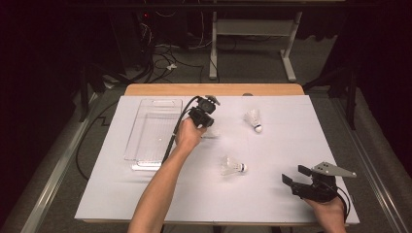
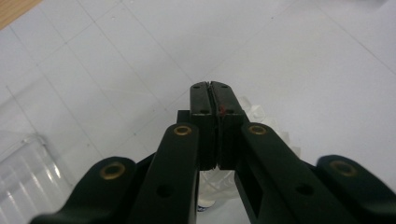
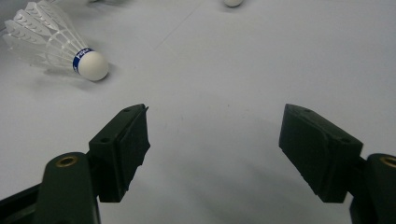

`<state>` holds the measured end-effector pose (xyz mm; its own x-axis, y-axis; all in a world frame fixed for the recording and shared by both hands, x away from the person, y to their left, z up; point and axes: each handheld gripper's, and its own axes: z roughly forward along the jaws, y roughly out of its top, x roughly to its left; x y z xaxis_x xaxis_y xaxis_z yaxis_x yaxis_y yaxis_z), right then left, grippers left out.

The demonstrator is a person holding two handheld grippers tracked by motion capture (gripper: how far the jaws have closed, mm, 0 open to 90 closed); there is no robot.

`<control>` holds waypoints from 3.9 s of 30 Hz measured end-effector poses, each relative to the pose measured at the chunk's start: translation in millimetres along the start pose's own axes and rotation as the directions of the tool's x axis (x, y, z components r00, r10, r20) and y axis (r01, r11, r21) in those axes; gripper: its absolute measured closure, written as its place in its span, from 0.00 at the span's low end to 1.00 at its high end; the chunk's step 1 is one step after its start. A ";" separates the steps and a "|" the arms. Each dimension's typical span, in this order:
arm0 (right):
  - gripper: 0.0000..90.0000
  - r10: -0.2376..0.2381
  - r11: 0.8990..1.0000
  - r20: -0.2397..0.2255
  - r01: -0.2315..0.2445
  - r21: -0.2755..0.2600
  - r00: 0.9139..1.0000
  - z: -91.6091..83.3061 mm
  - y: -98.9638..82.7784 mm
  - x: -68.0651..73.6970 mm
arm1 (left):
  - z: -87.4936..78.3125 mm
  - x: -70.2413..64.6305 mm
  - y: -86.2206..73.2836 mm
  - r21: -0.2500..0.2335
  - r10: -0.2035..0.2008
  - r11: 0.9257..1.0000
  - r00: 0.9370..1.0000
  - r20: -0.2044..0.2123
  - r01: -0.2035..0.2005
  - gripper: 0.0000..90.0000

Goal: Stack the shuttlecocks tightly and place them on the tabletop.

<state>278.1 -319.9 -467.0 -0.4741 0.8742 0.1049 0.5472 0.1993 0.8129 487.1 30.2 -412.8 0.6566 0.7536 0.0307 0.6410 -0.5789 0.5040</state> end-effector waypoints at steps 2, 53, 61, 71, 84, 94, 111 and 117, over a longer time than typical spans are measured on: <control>0.27 -0.003 1.000 -0.001 0.003 0.001 1.000 0.5 0.1 0.1 | 1.0 -0.1 0.1 -0.006 0.008 1.000 1.000 -0.005 -0.008 0.98; 0.27 -0.003 1.000 -0.004 0.003 0.001 1.000 0.8 0.3 0.2 | 26.6 -23.2 16.6 0.044 -0.061 0.997 0.993 0.098 0.057 0.79; 0.27 -0.004 1.000 -0.004 0.004 0.002 1.000 0.8 0.3 0.2 | 30.1 -24.2 16.6 0.050 -0.071 0.997 0.993 0.098 0.066 0.70; 0.27 -0.003 1.000 -0.005 0.003 0.002 1.000 1.0 0.3 0.1 | 29.5 -25.1 17.3 0.043 -0.083 0.996 0.991 0.102 0.079 0.63; 0.27 -0.004 1.000 -0.004 0.004 0.002 1.000 1.0 0.3 -0.1 | 26.6 -22.1 17.2 0.032 -0.097 0.995 0.989 0.108 0.094 0.56; 0.27 -0.002 1.000 -0.003 0.002 0.003 1.000 0.8 0.2 0.2 | 24.6 -21.5 17.2 0.027 -0.107 0.994 0.986 0.127 0.105 0.49; 0.27 -0.002 1.000 -0.004 0.002 0.001 1.000 0.5 0.1 0.2 | 12.1 -20.3 16.9 -0.004 -0.127 0.992 0.982 0.139 0.129 0.38; 0.27 -0.004 1.000 -0.003 0.004 0.003 1.000 0.8 0.3 0.1 | 5.2 -21.1 16.1 -0.014 -0.118 0.993 0.984 0.134 0.121 0.36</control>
<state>278.8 -319.4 -467.2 -0.4786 0.8719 0.1036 0.5472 0.2040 0.8117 485.6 3.4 -409.8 0.6234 0.7683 -0.1450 0.7102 -0.4787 0.5162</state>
